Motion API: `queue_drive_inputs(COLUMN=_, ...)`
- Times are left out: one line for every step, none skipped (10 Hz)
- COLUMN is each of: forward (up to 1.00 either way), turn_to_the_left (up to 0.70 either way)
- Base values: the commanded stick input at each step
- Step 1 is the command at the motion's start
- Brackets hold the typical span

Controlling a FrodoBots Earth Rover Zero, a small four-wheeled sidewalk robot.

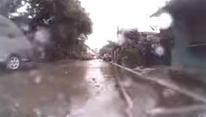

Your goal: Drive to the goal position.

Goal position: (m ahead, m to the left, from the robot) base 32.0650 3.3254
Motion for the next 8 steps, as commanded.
queue_drive_inputs(forward=1.00, turn_to_the_left=0.00)
queue_drive_inputs(forward=1.00, turn_to_the_left=0.00)
queue_drive_inputs(forward=1.00, turn_to_the_left=0.00)
queue_drive_inputs(forward=1.00, turn_to_the_left=0.00)
queue_drive_inputs(forward=1.00, turn_to_the_left=0.00)
queue_drive_inputs(forward=1.00, turn_to_the_left=0.00)
queue_drive_inputs(forward=1.00, turn_to_the_left=0.00)
queue_drive_inputs(forward=1.00, turn_to_the_left=0.00)
